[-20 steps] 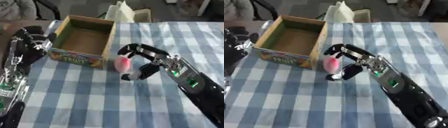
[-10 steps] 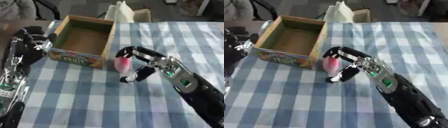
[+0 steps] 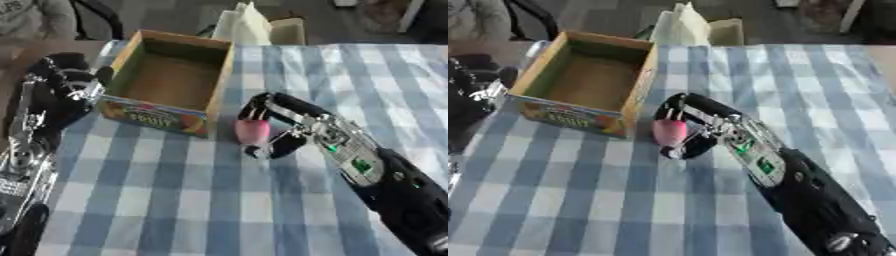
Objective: Pick up objects on the table and place them in the box.
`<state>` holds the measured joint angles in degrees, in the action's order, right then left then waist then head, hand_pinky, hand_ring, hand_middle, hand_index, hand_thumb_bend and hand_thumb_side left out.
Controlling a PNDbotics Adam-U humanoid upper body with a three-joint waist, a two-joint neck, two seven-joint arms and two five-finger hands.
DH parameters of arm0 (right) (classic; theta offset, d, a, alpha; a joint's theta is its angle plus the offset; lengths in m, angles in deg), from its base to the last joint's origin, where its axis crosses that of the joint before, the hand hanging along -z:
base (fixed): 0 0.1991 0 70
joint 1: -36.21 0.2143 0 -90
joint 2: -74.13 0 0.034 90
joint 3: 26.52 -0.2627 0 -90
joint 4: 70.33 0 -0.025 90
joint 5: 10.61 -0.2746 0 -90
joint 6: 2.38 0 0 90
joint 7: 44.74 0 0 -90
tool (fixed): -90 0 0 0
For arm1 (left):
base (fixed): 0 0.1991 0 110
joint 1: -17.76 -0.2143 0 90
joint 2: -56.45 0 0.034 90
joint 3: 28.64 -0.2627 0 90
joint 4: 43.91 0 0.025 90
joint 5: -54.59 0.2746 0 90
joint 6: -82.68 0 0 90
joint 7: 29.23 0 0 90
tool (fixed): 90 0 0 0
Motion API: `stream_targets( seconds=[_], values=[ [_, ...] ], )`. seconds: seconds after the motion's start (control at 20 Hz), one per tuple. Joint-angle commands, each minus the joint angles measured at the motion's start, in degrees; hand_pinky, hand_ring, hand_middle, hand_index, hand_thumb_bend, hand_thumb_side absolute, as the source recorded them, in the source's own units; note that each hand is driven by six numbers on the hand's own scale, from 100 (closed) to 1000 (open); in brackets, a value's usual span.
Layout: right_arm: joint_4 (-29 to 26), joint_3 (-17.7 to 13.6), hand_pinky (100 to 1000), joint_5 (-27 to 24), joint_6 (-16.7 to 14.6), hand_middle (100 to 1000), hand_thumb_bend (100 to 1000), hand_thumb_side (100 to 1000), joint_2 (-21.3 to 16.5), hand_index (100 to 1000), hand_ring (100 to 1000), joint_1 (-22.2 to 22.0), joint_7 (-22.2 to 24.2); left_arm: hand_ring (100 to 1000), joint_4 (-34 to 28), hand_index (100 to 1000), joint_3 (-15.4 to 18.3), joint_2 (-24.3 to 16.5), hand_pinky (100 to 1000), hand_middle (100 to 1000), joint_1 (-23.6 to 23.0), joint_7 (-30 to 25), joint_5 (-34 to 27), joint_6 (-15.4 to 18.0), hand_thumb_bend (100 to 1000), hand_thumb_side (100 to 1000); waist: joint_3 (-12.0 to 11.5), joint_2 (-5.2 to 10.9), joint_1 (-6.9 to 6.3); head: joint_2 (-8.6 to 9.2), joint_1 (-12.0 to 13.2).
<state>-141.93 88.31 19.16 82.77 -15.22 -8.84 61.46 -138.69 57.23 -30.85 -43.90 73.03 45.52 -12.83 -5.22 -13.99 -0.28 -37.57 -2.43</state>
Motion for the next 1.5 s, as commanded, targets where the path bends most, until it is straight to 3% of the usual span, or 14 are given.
stream_targets(
  seconds=[0.05, 0.25, 0.5, 0.55, 0.6, 0.9, 1.5],
  values=[
    [0.45, -0.82, 535, 1.24, 0.45, 616, 202, 100, -0.05, 686, 598, 1.22, -3.29, 590, -0.85, 667, 0.07, -0.64, 524, 573, 0.97, -0.17, -0.06, 0.04, 571, 181, -0.14, 0.91, -0.16, 0.27, -0.18],
    [1.17, -1.5, 459, 1.6, 1.23, 556, 100, 100, 0.09, 627, 545, 1.25, -7.46, 591, -0.84, 667, 0.07, -0.65, 524, 573, 0.97, -0.16, -0.08, 0.04, 570, 183, -0.16, 0.92, -0.14, 0.28, -0.2],
    [1.8, -1.94, 425, 1.82, 1.66, 528, 100, 100, 0.17, 594, 521, 1.24, -11.07, 591, -0.86, 667, 0.1, -0.65, 524, 573, 1.01, -0.09, -0.1, 0.04, 569, 184, -0.2, 0.92, -0.11, 0.27, -0.17],
    [1.66, -2.32, 291, 1.75, 1.65, 438, 100, 100, 0.14, 484, 427, 1.34, -11.92, 591, -0.85, 667, 0.11, -0.66, 524, 573, 1.0, -0.08, -0.1, 0.04, 567, 185, -0.17, 0.95, -0.12, 0.26, -0.16],
    [1.4, -2.81, 274, 1.55, 1.62, 426, 100, 100, 0.04, 471, 415, 1.4, -13.59, 591, -0.85, 667, 0.12, -0.68, 524, 573, 1.0, -0.06, -0.11, 0.03, 567, 185, -0.15, 0.97, -0.13, 0.26, -0.17],
    [0.67, -4.08, 244, -0.19, 1.91, 408, 100, 100, -0.58, 455, 394, 1.97, -19.34, 591, -0.96, 667, 0.08, -0.7, 524, 573, 1.05, -0.08, -0.14, 0.01, 566, 185, -0.24, 1.11, -0.2, 0.31, -0.15],
    [2.24, -7.93, 255, -0.69, 3.68, 414, 100, 100, -1.5, 467, 402, 8.94, -21.9, 591, -1.71, 667, -0.62, 0.13, 525, 575, 2.13, -0.89, -0.35, 0.05, 568, 185, -2.49, 0.89, -0.22, 0.68, -0.7]
  ],
)
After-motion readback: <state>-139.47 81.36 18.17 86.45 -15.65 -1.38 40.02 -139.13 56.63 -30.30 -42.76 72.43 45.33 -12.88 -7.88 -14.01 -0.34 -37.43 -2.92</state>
